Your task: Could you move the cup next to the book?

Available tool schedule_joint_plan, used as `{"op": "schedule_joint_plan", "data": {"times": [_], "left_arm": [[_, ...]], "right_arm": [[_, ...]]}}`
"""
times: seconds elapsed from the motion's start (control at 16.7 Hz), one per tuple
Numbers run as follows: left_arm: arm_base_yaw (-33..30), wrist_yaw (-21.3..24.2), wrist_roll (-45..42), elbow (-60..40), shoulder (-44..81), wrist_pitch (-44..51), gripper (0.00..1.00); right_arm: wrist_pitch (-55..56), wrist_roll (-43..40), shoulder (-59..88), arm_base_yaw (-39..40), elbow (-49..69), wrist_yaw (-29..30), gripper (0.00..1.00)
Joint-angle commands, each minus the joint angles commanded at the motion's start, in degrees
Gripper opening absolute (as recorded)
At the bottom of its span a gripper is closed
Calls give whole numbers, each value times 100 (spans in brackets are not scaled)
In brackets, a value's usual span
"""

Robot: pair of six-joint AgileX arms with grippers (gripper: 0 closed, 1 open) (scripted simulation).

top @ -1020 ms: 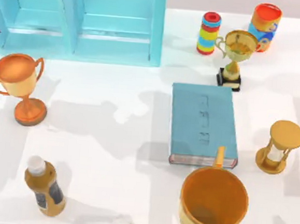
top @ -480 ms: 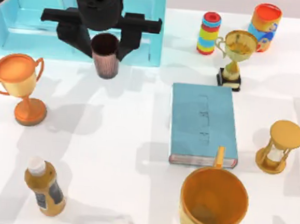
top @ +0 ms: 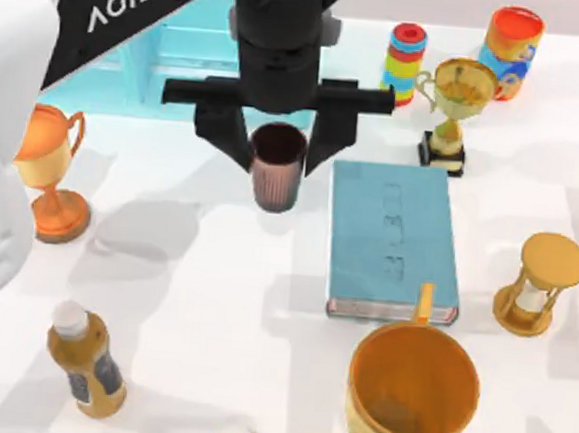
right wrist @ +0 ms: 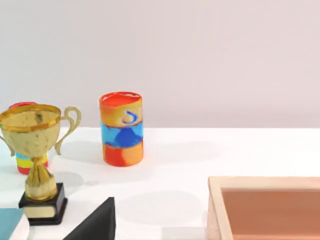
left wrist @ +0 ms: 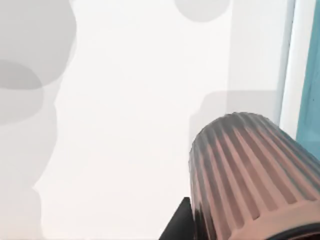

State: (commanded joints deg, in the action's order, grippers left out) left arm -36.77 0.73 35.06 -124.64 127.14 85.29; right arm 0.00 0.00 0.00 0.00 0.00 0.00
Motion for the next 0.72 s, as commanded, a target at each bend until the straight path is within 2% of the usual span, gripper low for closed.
{"op": "schedule_joint_plan", "data": {"times": [0.3,0.72], "left_arm": [[20,-2,-14,109,-13,-103,0],[17,9,-1,1520,-66,-1449,0]], "right_arm": [[0,0,0,0,0,0,100],[0,0,0,0,0,0,100]]}}
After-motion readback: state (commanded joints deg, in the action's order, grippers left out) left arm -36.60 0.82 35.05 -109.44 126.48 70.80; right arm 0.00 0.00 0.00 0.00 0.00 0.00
